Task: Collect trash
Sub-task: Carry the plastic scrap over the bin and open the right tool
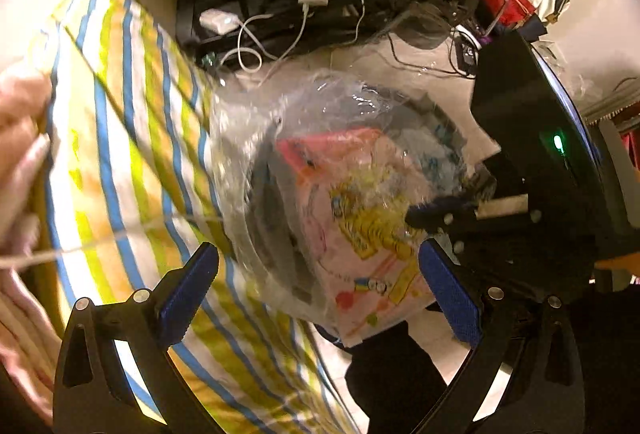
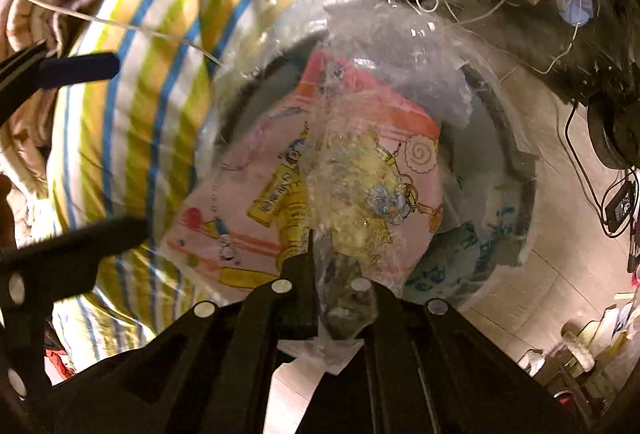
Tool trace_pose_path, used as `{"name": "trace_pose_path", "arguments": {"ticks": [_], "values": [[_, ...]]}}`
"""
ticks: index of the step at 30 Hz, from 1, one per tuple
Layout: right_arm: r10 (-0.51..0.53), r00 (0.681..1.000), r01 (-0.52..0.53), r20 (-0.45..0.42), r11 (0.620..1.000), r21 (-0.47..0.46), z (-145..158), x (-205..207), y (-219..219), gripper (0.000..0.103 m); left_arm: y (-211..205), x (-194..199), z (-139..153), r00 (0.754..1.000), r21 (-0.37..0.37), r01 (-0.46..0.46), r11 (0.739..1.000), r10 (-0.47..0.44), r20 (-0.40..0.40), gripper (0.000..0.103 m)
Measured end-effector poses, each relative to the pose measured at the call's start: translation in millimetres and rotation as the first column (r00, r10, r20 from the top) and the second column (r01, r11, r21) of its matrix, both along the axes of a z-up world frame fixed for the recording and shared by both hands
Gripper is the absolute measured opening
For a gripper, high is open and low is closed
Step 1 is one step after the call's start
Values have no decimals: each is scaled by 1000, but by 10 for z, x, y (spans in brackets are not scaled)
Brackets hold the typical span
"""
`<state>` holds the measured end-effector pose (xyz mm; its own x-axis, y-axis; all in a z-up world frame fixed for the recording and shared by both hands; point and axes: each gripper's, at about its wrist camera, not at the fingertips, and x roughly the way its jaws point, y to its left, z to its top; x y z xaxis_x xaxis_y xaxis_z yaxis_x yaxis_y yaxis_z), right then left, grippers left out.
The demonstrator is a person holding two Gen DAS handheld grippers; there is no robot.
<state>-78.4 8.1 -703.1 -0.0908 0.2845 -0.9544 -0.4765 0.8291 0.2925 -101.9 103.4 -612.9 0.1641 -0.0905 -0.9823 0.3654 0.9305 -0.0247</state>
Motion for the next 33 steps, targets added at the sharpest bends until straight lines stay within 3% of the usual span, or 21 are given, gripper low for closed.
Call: {"name": "trace_pose_path", "arguments": {"ticks": [3, 5, 7, 9, 15, 18, 23, 27, 33], "values": [[5, 1000, -5, 2, 999, -39, -21, -8, 2, 4, 14, -35, -53, 1000, -4, -18, 1000, 18, -7, 97], [6, 1000, -6, 13, 998, -59, -16, -17, -15, 11, 13, -40, -57, 1000, -6, -24, 1000, 24, -4, 97], [-5, 1000, 6, 23, 998, -63, 59, -20, -80, 65, -3, -28, -44, 1000, -8, -27, 1000, 27, -1, 97], [-24, 999, 25, 22, 998, -49, 128, -49, -188, 75, -13, -12, -10, 1000, -11, -28, 1000, 28, 6, 97], [-68, 996, 70, 59, 997, -41, 441, -64, -429, 76, -44, 100, 120, 999, -19, -32, 999, 32, 37, 97], [-104, 989, 108, 105, 994, -26, 642, -8, -539, 88, -69, 164, 159, 998, -19, -33, 999, 34, 49, 97], [-140, 972, 141, 189, 990, 8, 911, 163, -695, 88, -129, 295, 234, 995, -32, -52, 998, 54, 78, 97], [-180, 951, 170, 253, 984, 60, 1124, 533, -758, 88, -209, 450, 298, 992, -46, -60, 997, 64, 106, 97], [-197, 939, 183, 280, 980, 75, 1100, 1237, -683, 88, -330, 778, 301, 987, -26, -83, 996, 86, 137, 97]]}}
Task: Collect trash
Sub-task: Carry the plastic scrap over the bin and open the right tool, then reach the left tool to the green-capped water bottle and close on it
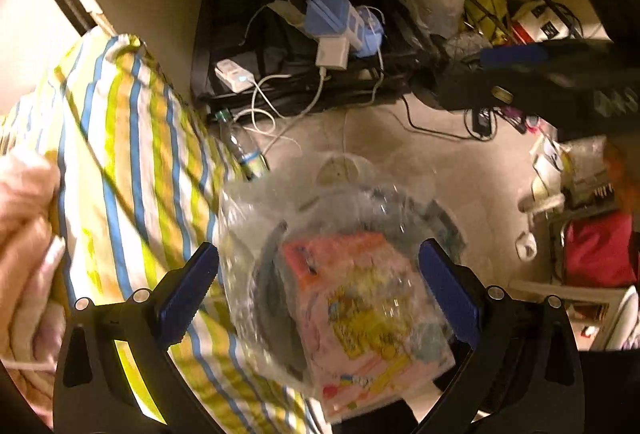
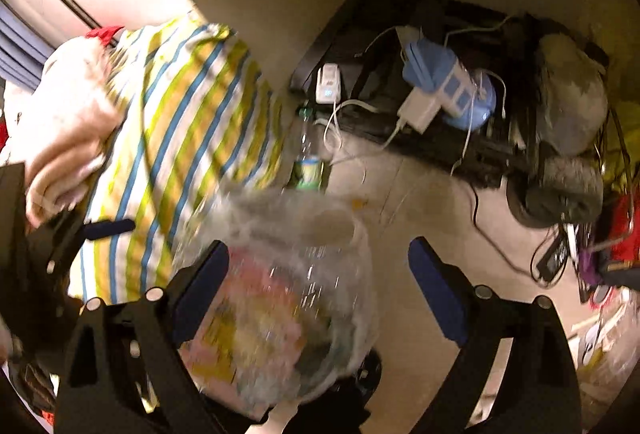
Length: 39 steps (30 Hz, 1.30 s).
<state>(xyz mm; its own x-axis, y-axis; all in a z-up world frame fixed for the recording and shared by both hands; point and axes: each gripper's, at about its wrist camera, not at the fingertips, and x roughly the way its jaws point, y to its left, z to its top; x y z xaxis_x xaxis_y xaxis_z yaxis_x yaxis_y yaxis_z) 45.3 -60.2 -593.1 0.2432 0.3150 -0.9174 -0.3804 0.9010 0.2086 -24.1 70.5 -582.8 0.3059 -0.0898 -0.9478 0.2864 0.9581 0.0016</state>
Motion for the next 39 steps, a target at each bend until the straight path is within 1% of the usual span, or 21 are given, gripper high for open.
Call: {"name": "trace_pose_path", "arguments": {"ticks": [2, 5, 9, 11, 14, 16, 18, 20, 26, 27, 29, 32, 35, 36, 37, 39], "values": [[-1, 1000, 1, -22, 1000, 15, -67, 166, 13, 88, -29, 145, -42, 1000, 17, -10, 1000, 10, 7, 97], [-11, 997, 16, -80, 998, 65, -254, 414, 57, 88, -23, 334, -139, 1000, 36, -24, 999, 24, 13, 97], [-27, 992, 38, -123, 996, 87, -635, 737, 110, 88, 20, 633, -304, 999, 65, -40, 997, 38, 28, 97], [-18, 991, 29, -132, 996, 83, -834, 877, 138, 88, 53, 771, -399, 999, 78, -39, 996, 36, 29, 97], [5, 990, 6, -141, 997, 77, -1055, 1007, 184, 88, 49, 981, -569, 999, 111, -9, 994, 5, 32, 97], [33, 989, -22, -141, 997, 78, -1254, 1110, 218, 88, 22, 1115, -714, 999, 141, 23, 990, -28, 34, 97], [48, 988, -37, -147, 996, 75, -1426, 1187, 229, 88, -2, 1213, -853, 998, 155, 43, 987, -48, 28, 97], [51, 987, -40, -151, 996, 77, -1640, 1267, 224, 88, -16, 1305, -1001, 998, 169, 59, 984, -64, 23, 97], [16, 988, -3, -151, 996, 89, -2092, 1414, 107, 88, -106, 1580, -1453, 995, 190, 99, 977, -101, 4, 97], [3, 990, 10, -144, 996, 86, -2183, 1433, 46, 88, -114, 1634, -1532, 995, 190, 95, 977, -97, -2, 97], [-12, 991, 23, -134, 997, 78, -2260, 1442, -21, 88, -108, 1742, -1680, 998, 194, 70, 978, -68, -14, 97], [-26, 993, 35, -118, 996, 78, -2372, 1461, -148, 88, -59, 1926, -1899, 1000, 221, 4, 975, 0, -18, 97], [6, 996, 0, -89, 997, 73, -2440, 1475, -191, 88, 30, 2091, -2089, 995, 234, -89, 968, 95, -15, 97], [27, 996, -21, -84, 997, 69, -2478, 1480, -176, 88, 45, 2141, -2171, 994, 242, -95, 966, 105, -30, 97], [46, 996, -40, -83, 997, 72, -2517, 1488, -150, 88, 58, 2189, -2248, 994, 263, -99, 960, 109, -25, 97], [77, 994, -71, -76, 994, 77, -2573, 1505, -88, 88, 76, 2244, -2337, 995, 278, -90, 956, 101, -26, 97]]}}
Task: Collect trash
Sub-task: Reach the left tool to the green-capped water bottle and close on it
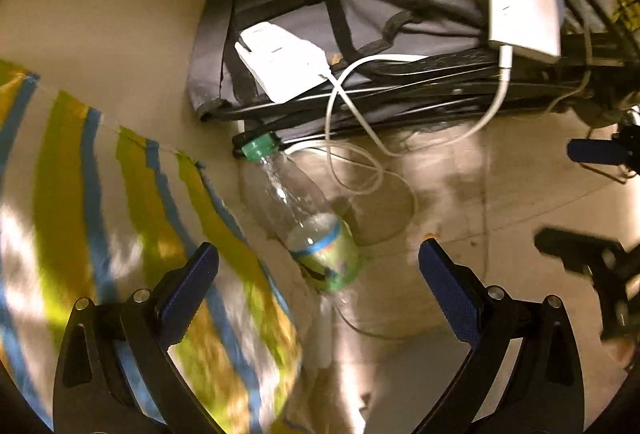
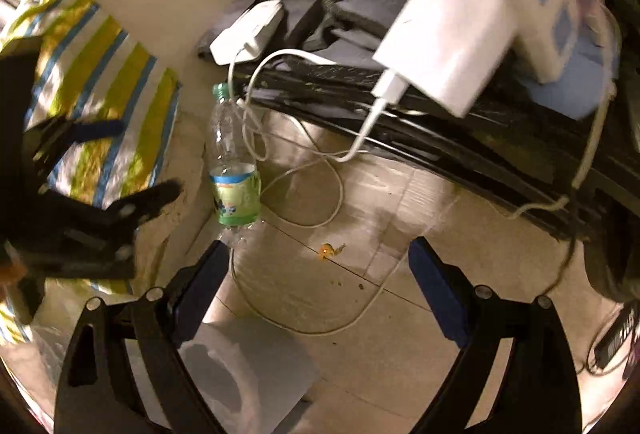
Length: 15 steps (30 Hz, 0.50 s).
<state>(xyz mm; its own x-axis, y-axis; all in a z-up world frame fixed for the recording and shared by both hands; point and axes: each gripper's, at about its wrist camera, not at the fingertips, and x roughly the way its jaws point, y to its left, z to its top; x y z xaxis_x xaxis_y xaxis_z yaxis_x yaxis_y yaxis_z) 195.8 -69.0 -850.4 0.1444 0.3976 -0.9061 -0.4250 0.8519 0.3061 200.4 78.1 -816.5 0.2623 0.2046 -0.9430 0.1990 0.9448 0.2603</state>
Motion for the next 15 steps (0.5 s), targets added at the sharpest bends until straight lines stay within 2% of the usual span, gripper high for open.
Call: {"name": "trace_pose_path", "arguments": {"ticks": [9, 15], "values": [[41, 999, -43, 19, 996, 74, -233, 85, 270, 88, -2, 136, -436, 995, 99, 94, 991, -90, -44, 97], [55, 998, -58, 30, 993, 99, -391, 85, 415, 88, 142, 159, -701, 995, 177, 90, 980, -82, -50, 97]]}}
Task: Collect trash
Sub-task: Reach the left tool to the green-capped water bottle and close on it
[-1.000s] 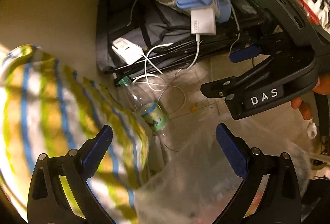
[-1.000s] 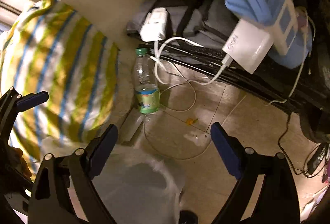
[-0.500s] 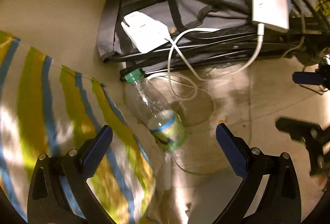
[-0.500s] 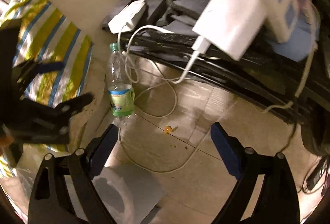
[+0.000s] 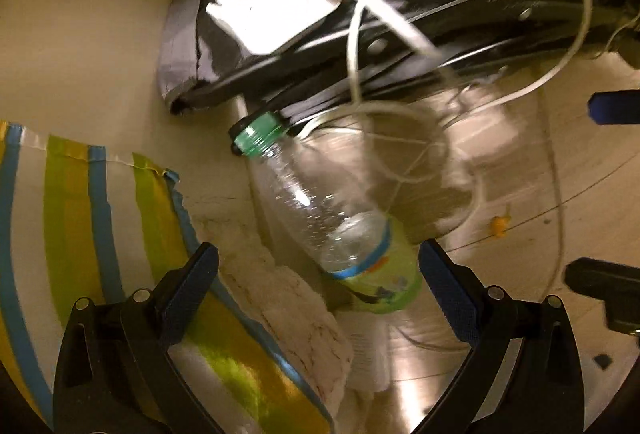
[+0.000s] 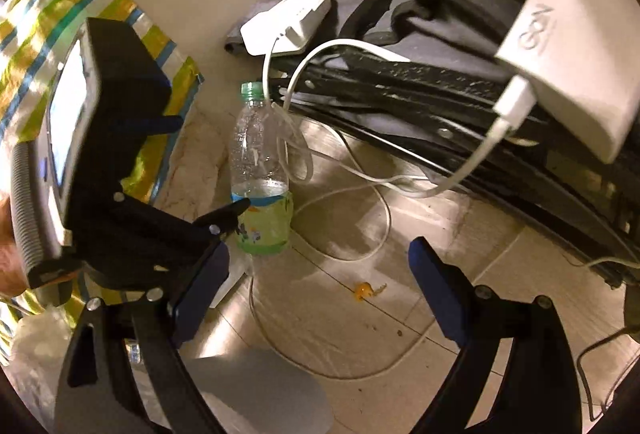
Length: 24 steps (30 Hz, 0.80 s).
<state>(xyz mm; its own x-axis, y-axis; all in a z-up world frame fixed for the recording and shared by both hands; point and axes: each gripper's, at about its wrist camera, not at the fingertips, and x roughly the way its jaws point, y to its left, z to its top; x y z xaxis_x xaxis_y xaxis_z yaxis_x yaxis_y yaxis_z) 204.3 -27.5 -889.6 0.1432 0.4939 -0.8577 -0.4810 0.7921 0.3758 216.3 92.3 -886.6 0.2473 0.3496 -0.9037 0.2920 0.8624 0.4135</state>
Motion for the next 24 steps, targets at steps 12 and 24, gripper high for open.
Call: {"name": "trace_pose_path", "arguments": {"ticks": [12, 24], "values": [[0, 1000, 0, 17, 1000, 19, -317, -15, 161, 88, 9, 29, -322, 1000, 8, 4, 1000, -4, -8, 97], [6, 999, -6, 35, 1000, -2, -471, -7, 195, 88, 48, 127, -708, 1000, 0, -14, 1000, 14, 6, 97]]}}
